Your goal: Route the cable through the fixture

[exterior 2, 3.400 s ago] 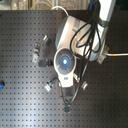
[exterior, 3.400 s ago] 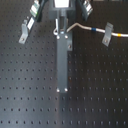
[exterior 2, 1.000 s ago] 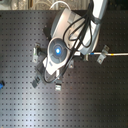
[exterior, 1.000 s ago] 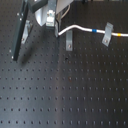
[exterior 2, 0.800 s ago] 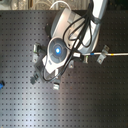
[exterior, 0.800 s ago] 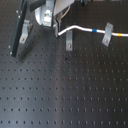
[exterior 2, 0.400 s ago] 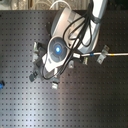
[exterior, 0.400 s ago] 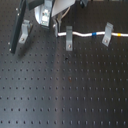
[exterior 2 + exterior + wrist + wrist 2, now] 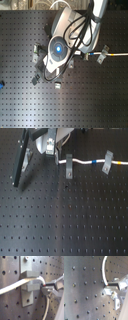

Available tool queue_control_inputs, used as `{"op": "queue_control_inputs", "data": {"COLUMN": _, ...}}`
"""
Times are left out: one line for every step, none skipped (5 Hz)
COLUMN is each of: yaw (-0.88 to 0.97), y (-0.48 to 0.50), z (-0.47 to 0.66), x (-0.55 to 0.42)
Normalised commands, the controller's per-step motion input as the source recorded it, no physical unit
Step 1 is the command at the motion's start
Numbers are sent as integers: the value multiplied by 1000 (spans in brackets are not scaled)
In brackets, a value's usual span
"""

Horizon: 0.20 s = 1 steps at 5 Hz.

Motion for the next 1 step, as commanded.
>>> {"op": "queue_control_inputs", "data": {"yaw": -94, "y": -13, "z": 4, "x": -195}}
